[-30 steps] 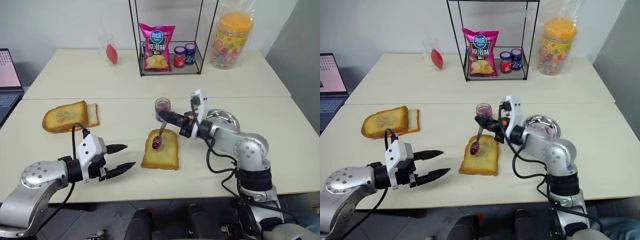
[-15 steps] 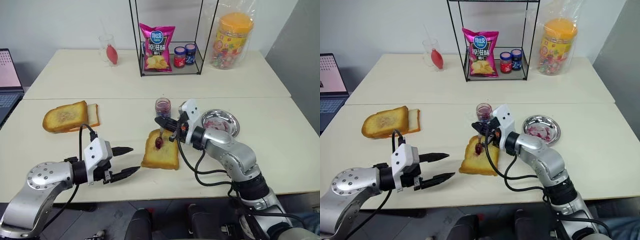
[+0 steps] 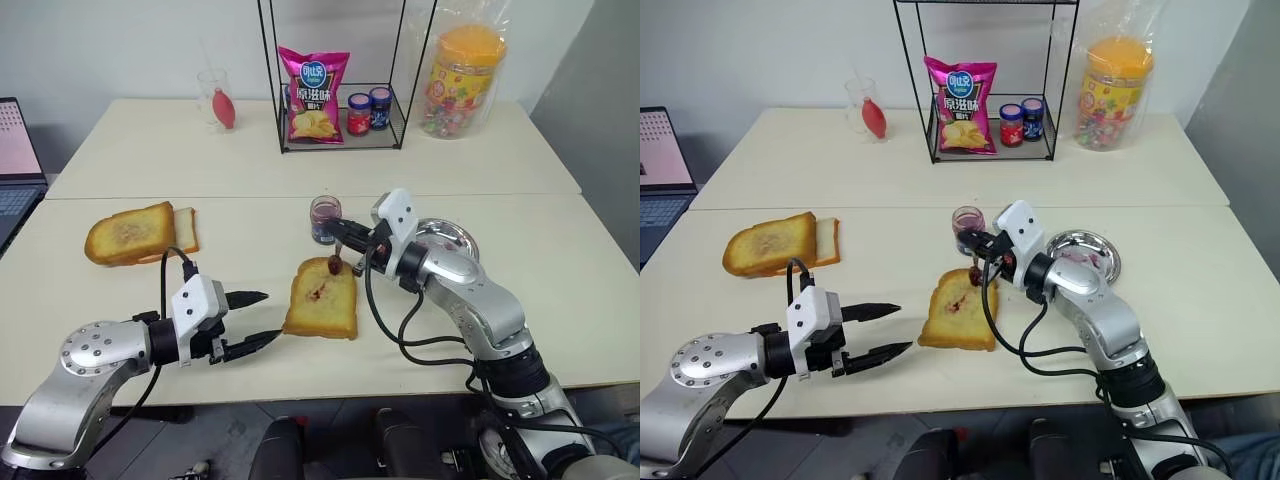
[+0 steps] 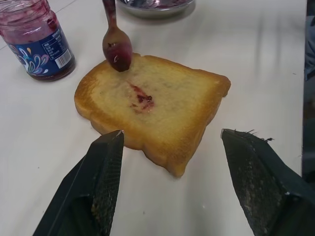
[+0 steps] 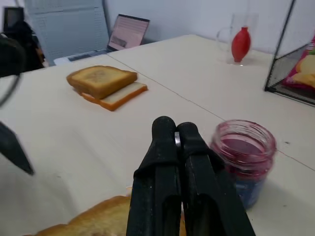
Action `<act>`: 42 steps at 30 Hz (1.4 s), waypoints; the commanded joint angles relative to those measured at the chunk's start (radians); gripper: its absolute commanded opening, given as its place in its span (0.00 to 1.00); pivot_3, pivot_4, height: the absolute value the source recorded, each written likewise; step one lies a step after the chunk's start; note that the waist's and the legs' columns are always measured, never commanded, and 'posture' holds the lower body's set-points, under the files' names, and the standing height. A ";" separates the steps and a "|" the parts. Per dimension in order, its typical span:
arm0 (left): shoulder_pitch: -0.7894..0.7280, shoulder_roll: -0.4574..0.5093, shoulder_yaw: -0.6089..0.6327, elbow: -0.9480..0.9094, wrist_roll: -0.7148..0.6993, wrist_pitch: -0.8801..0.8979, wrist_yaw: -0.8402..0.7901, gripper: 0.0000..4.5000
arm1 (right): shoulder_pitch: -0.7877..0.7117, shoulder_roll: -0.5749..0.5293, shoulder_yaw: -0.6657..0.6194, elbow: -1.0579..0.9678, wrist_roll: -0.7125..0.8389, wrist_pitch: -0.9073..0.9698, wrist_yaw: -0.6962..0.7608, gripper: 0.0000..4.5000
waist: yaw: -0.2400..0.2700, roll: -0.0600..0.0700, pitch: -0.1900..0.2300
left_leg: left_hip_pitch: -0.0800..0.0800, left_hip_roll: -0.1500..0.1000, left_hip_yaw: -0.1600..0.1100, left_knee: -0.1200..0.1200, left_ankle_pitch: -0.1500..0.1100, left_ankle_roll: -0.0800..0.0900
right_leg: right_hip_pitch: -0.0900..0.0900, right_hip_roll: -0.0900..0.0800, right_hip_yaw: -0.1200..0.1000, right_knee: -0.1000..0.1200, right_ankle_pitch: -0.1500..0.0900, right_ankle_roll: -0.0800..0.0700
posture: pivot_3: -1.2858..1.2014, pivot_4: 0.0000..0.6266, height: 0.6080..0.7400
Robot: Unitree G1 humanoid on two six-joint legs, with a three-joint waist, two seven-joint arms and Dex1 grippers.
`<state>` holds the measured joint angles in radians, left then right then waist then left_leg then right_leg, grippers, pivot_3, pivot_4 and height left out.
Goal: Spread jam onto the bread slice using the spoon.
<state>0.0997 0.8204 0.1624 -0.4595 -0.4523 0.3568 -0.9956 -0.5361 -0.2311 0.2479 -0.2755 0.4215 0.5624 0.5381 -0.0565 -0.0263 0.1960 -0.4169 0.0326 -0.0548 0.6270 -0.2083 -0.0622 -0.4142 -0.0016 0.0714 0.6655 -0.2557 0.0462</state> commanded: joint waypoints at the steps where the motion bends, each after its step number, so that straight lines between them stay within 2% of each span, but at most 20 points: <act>1: -0.011 -0.002 0.008 -0.007 0.001 -0.025 0.000 0.73 | -0.009 0.010 -0.023 -0.087 0.065 0.033 0.033 0.00 | 0.000 0.000 0.000 | 0.000 0.000 0.000 0.000 0.000 0.000 | 0.000 0.000 0.000 0.000 0.000 0.000 | 0.52 0.24 1.00; 21: -0.035 -0.004 -0.006 -0.012 -0.003 -0.011 0.015 0.73 | 0.035 -0.073 0.110 0.012 -0.203 -0.275 0.154 0.00 | 0.000 0.000 0.000 | 0.000 0.000 0.000 0.001 0.000 0.000 | 0.000 0.000 0.000 0.000 0.000 0.000 | 0.52 0.24 1.00; 31: -0.036 -0.002 -0.011 -0.014 -0.004 -0.011 0.016 0.73 | 0.046 -0.082 0.132 0.084 -0.299 -0.361 0.164 0.00 | 0.001 0.000 0.000 | 0.001 0.000 0.000 0.001 0.000 0.000 | 0.001 0.000 0.000 0.000 0.000 0.000 | 0.52 0.24 1.00; 42: -0.035 -0.003 -0.017 -0.014 -0.004 -0.014 0.018 0.73 | 0.032 -0.076 0.122 0.121 -0.404 -0.539 0.131 0.00 | 0.002 0.000 0.000 | 0.001 0.000 0.000 0.002 0.000 0.000 | 0.002 0.000 0.000 0.000 0.000 0.000 | 0.52 0.24 1.00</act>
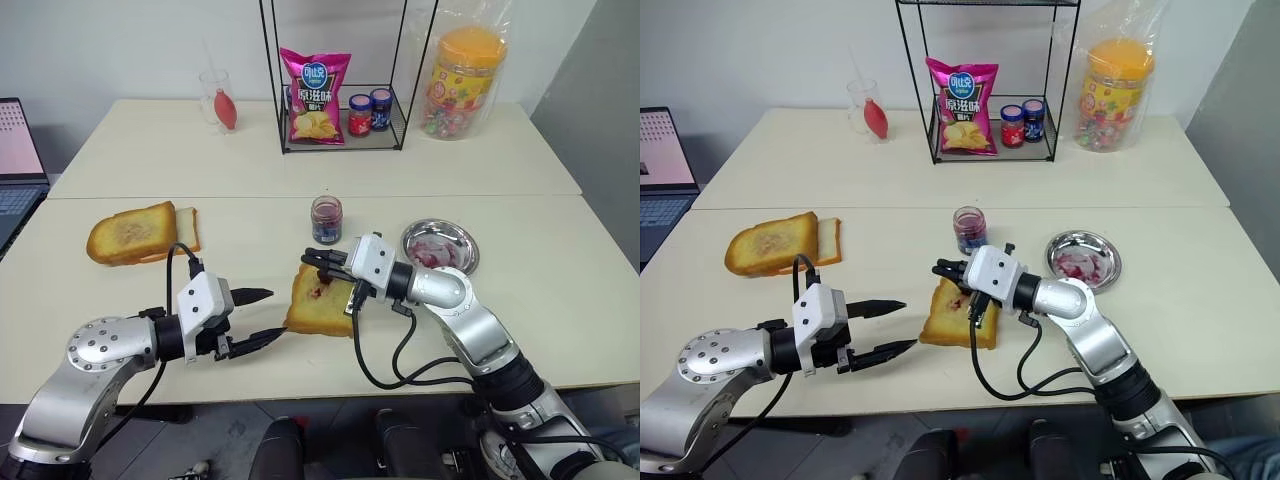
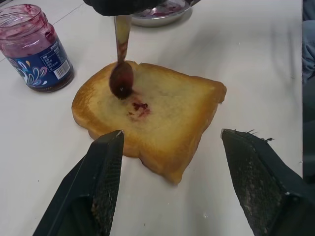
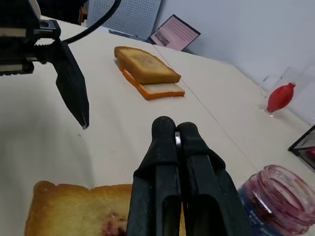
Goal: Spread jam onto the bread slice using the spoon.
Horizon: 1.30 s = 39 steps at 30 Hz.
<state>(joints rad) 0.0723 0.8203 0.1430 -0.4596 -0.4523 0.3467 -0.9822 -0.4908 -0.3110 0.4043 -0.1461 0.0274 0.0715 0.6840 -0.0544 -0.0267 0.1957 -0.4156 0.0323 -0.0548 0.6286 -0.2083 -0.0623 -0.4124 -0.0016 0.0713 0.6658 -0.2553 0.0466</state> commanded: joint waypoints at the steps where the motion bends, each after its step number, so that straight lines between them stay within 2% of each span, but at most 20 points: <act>1: -0.007 -0.003 0.002 -0.014 -0.003 -0.005 0.005 0.73 | -0.012 0.006 -0.039 -0.012 -0.006 -0.050 -0.014 0.00 | 0.000 0.000 0.000 | 0.000 0.000 0.000 0.000 0.000 0.000 | 0.000 0.000 0.000 0.000 0.000 0.000 | 0.52 0.24 1.00; 7: -0.008 -0.004 -0.001 -0.010 -0.002 -0.010 0.008 0.73 | -0.004 0.014 -0.059 -0.043 0.025 -0.061 0.000 0.00 | 0.000 0.000 0.000 | 0.000 0.000 0.000 0.000 0.000 0.000 | 0.000 0.000 0.000 0.000 0.000 0.000 | 0.52 0.24 1.00; 15: -0.015 -0.004 -0.004 -0.001 0.000 -0.016 0.006 0.73 | 0.012 0.054 -0.113 -0.080 0.126 0.045 -0.015 0.00 | 0.000 0.000 0.000 | 0.000 0.000 0.000 0.000 0.000 0.000 | 0.000 0.000 0.000 0.000 0.000 0.000 | 0.52 0.24 1.00; 23: -0.020 -0.009 0.017 0.013 -0.008 -0.017 0.019 0.73 | 0.047 0.215 -0.356 -0.118 0.443 0.521 -0.247 0.00 | 0.000 0.000 0.000 | 0.000 0.000 -0.001 0.000 0.000 0.000 | 0.001 0.000 0.000 0.001 0.001 -0.002 | 0.52 0.24 1.00; 27: -0.017 -0.017 0.047 0.017 -0.028 -0.001 0.032 0.73 | 0.038 0.354 -0.509 -0.102 0.627 0.711 -0.431 0.00 | -0.001 0.000 0.000 | 0.001 0.000 -0.001 0.000 0.000 0.000 | 0.000 0.000 0.000 0.002 0.000 -0.001 | 0.52 0.24 1.00; 32: -0.017 -0.011 0.062 0.026 -0.038 0.004 0.028 0.73 | 0.013 0.422 -0.592 -0.084 0.730 0.806 -0.540 0.00 | -0.003 0.000 0.000 | 0.000 -0.001 -0.001 0.000 0.000 0.000 | -0.001 0.000 0.001 0.006 -0.001 -0.002 | 0.52 0.24 1.00; 39: -0.014 -0.004 0.046 0.042 -0.016 -0.012 0.015 0.73 | -0.005 0.455 -0.662 0.039 0.758 0.800 -0.616 0.00 | -0.003 0.000 0.000 | 0.001 -0.001 -0.001 0.000 0.000 0.000 | -0.003 0.001 0.000 0.010 -0.003 -0.002 | 0.52 0.24 1.00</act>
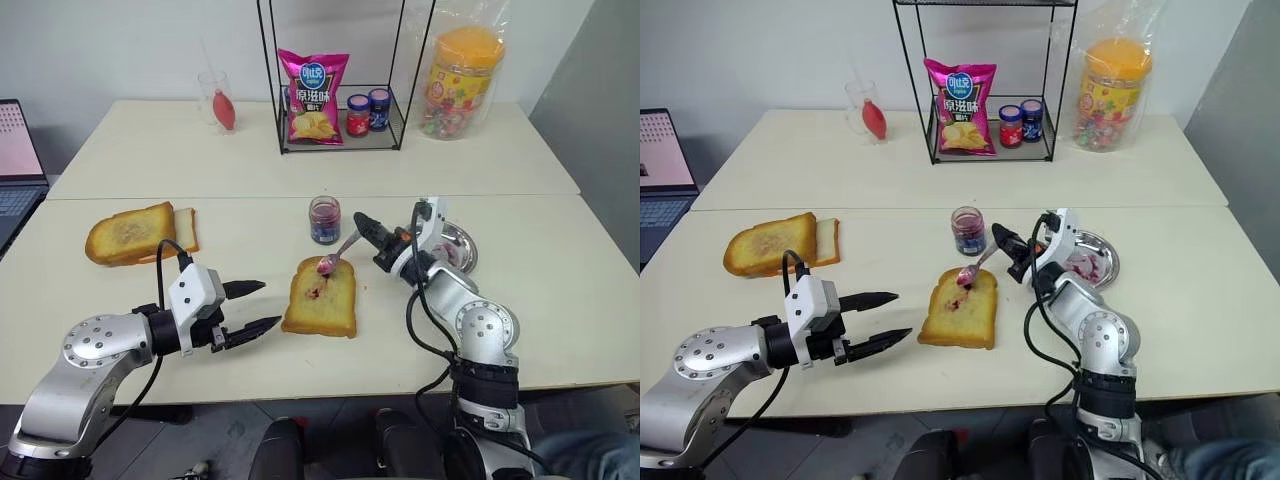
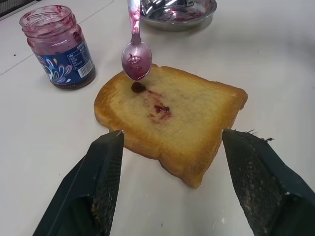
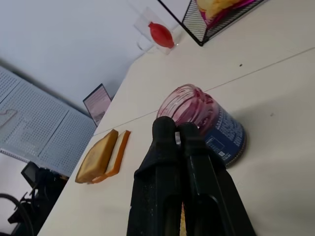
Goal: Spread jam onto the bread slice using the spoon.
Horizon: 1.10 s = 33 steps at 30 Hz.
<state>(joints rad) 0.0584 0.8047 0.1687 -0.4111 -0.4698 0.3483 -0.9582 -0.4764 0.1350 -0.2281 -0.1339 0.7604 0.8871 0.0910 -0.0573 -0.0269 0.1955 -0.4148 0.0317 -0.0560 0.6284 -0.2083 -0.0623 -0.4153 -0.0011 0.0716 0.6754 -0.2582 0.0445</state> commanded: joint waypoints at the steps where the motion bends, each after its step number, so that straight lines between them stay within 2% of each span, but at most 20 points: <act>1: 0.001 0.011 0.016 -0.007 0.004 -0.017 -0.011 0.73 | -0.019 0.014 -0.040 0.040 0.033 -0.015 -0.034 0.00 | 0.000 0.000 0.000 | 0.000 0.000 0.000 0.000 0.000 0.000 | 0.000 0.000 0.000 0.000 0.000 0.000 | 0.52 0.24 1.00; 10: 0.004 0.008 0.005 -0.007 0.016 -0.025 -0.022 0.73 | 0.011 0.022 -0.050 0.059 0.052 0.012 -0.071 0.00 | 0.000 0.000 0.000 | 0.000 0.000 0.000 0.000 0.000 0.000 | -0.001 0.000 0.000 0.001 0.000 0.000 | 0.52 0.24 1.00; 18: 0.022 0.011 0.011 -0.010 0.018 -0.033 -0.030 0.73 | 0.035 -0.071 -0.085 -0.026 0.263 0.254 -0.086 0.00 | -0.001 0.000 0.000 | 0.000 0.000 0.000 0.000 0.000 0.000 | -0.001 0.000 0.000 0.002 -0.002 -0.001 | 0.52 0.24 1.00; 23: 0.030 0.012 0.016 -0.016 0.019 -0.031 -0.031 0.73 | 0.019 -0.090 -0.095 -0.044 0.349 0.311 -0.112 0.00 | -0.001 0.000 0.000 | 0.000 0.000 0.000 0.000 0.000 0.000 | -0.002 0.000 0.000 0.003 -0.003 -0.002 | 0.52 0.24 1.00; 26: 0.033 0.010 0.017 -0.022 0.020 -0.029 -0.029 0.73 | -0.004 -0.073 -0.098 -0.028 0.342 0.263 -0.139 0.00 | -0.002 0.000 0.000 | -0.001 0.000 0.000 0.000 0.000 0.000 | -0.003 0.001 0.000 0.003 -0.003 -0.002 | 0.52 0.24 1.00; 33: 0.031 0.008 0.013 -0.025 0.020 -0.027 -0.027 0.73 | -0.074 -0.026 -0.091 0.092 0.205 0.054 -0.178 0.00 | -0.002 0.000 0.000 | -0.002 0.001 0.000 -0.001 0.000 0.000 | -0.004 0.001 0.000 0.004 -0.003 -0.002 | 0.52 0.24 1.00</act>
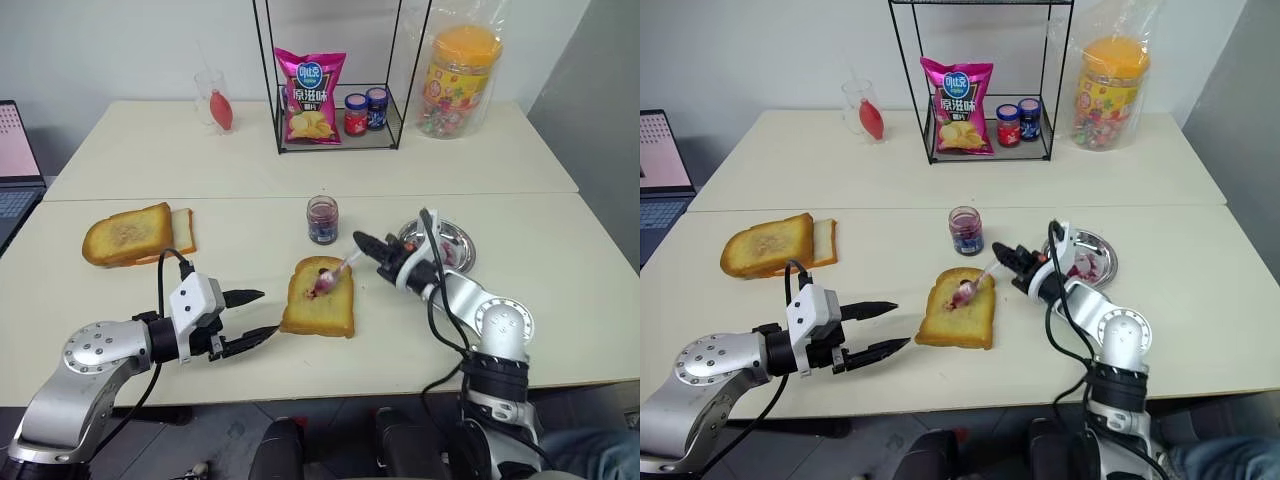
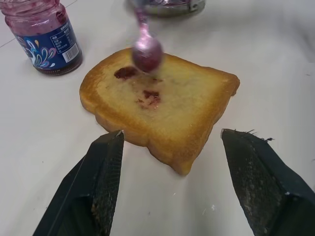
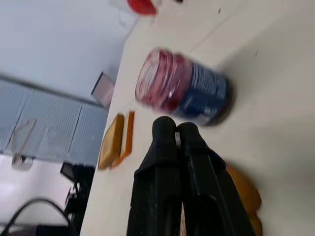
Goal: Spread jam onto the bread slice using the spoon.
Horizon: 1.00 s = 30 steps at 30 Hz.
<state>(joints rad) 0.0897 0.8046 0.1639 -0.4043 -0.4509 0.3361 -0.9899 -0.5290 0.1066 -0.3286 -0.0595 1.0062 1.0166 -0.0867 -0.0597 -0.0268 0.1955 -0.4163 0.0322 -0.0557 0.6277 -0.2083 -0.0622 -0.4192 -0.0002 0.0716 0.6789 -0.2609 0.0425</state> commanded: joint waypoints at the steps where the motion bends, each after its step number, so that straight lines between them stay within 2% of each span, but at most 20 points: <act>1: -0.001 0.008 0.017 -0.032 0.002 -0.015 0.004 0.73 | -0.028 0.004 0.006 0.037 -0.055 -0.097 -0.007 0.00 | 0.001 0.000 0.000 | 0.000 0.000 0.000 0.000 0.000 0.000 | 0.000 0.000 0.000 0.000 0.000 0.000 | 0.52 0.24 1.00; 4: -0.001 0.007 0.016 -0.032 0.003 -0.017 0.003 0.73 | -0.031 0.010 0.008 0.065 -0.081 -0.128 -0.016 0.00 | 0.000 0.000 0.000 | -0.001 0.000 0.000 0.000 0.000 0.000 | 0.000 0.000 0.000 0.000 0.000 0.000 | 0.52 0.24 1.00; 12: 0.003 0.006 0.012 -0.027 0.010 -0.024 -0.004 0.73 | 0.027 -0.029 0.087 0.032 -0.125 -0.049 -0.005 0.00 | 0.000 0.000 0.000 | 0.000 0.000 0.000 0.000 0.000 0.000 | -0.001 0.000 0.000 0.001 -0.001 0.000 | 0.52 0.24 1.00; 24: 0.015 0.006 0.012 -0.030 0.015 -0.029 0.000 0.73 | 0.025 -0.091 0.070 -0.107 0.065 0.160 0.018 0.00 | 0.000 0.000 0.000 | 0.000 0.000 0.000 0.000 0.000 0.000 | -0.001 0.000 0.000 0.001 -0.001 -0.001 | 0.52 0.24 1.00; 27: 0.019 0.006 0.015 -0.035 0.012 -0.027 -0.001 0.73 | 0.004 -0.073 0.034 -0.107 0.130 0.163 -0.009 0.00 | -0.001 0.000 0.000 | 0.000 0.000 0.000 0.000 0.000 0.000 | -0.001 0.000 0.000 0.001 -0.001 -0.001 | 0.52 0.24 1.00; 30: 0.017 0.007 0.015 -0.033 0.012 -0.028 -0.001 0.73 | -0.012 -0.063 0.026 -0.074 0.101 0.113 -0.028 0.00 | -0.001 0.000 0.000 | 0.000 0.000 0.000 0.000 0.000 0.000 | -0.001 0.000 0.000 0.001 -0.001 -0.001 | 0.52 0.24 1.00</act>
<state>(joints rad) 0.1070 0.8045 0.1638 -0.4043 -0.4361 0.3218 -0.9926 -0.5139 0.0350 -0.2846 -0.1220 1.0915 1.1687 -0.1045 -0.0605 -0.0268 0.1955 -0.4167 0.0326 -0.0555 0.6275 -0.2083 -0.0621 -0.4199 0.0001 0.0720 0.6796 -0.2619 0.0419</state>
